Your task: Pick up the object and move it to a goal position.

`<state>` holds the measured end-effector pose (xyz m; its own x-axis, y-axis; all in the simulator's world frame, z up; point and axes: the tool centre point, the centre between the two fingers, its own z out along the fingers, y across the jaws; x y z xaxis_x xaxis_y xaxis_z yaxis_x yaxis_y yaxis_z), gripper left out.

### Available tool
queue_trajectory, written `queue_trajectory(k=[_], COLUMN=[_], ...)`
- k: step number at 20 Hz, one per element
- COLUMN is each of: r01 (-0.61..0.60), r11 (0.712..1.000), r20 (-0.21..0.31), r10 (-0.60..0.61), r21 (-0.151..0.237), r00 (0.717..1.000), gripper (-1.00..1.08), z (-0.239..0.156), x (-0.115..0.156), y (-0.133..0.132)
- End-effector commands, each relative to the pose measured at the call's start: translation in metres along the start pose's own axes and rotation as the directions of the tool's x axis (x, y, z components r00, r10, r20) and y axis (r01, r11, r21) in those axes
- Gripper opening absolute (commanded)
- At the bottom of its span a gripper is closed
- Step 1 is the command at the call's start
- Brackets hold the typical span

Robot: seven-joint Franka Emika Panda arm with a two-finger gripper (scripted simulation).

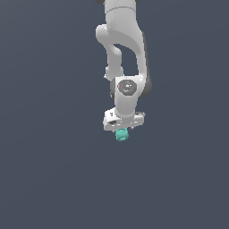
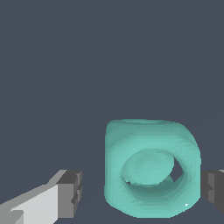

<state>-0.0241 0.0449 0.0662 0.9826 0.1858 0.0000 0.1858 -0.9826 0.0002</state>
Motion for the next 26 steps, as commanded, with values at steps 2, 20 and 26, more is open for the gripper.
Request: queue_trajectory(k=[2, 20, 26], r01=[0.001, 0.002, 0.002], r11=[1.0, 1.0, 1.0], r20=[0.0, -0.001, -0.001], r10=[-0.001, -0.002, -0.002], r21=[0.0, 0.0, 0.0], r00=[1.0, 1.0, 1.0], gripper=[1.0, -1.0, -1.0], z=[0.017, 0.026, 0.023], x=[-0.001, 0.0, -0.007], y=[0.0, -0.001, -0.002])
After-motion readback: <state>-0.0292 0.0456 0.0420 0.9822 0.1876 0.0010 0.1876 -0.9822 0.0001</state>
